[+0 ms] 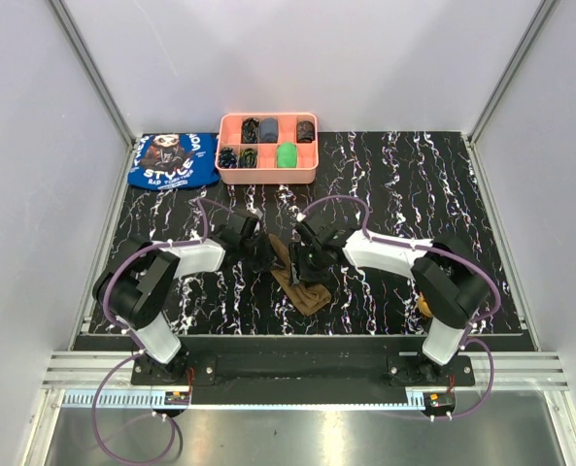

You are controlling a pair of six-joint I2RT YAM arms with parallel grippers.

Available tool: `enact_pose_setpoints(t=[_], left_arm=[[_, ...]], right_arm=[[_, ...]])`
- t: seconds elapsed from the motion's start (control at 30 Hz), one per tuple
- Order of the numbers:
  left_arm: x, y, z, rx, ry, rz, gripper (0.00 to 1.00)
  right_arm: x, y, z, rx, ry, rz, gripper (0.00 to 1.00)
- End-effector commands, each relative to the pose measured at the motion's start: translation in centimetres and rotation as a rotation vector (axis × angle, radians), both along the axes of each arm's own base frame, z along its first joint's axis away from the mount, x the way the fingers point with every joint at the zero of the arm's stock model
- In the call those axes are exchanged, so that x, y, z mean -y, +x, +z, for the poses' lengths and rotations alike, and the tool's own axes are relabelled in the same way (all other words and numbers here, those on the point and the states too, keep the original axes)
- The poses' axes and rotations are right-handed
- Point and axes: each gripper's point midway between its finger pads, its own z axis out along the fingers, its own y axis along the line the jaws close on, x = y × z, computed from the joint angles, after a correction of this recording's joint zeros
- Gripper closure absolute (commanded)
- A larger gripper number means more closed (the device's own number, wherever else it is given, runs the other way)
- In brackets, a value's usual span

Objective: Fold the napkin into a case and place the utensils inside
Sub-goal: Smooth out the smaller rectangle-folded napkin at the center of the board.

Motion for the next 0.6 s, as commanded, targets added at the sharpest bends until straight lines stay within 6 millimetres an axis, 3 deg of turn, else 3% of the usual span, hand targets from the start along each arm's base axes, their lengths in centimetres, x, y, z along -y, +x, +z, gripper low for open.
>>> enact_pose_setpoints(t=[0.0, 0.13, 0.27, 0.57], left_arm=[[-0.9, 0.6, -0.8, 0.04, 0.057, -0.029, 0.97], [-1.7, 0.4, -0.9, 0.055, 0.076, -0.034, 0.97], [-2.2, 0.0, -1.1, 0.05, 0.072, -0.044, 0.97], [-2.2, -0.4, -1.0, 0.057, 0.042, -0.046, 0.97]], right_arm=[[-1.1, 0.4, 4.5, 0.077, 0.085, 0.025, 0.41], [-1.5, 0.2, 5.8, 0.083, 0.119, 0.04, 0.33], [-2.1, 0.6, 6.3, 0.084, 0.136, 0.05, 0.33], [-2.5, 1.7, 4.2, 0.07, 0.106, 0.059, 0.34]])
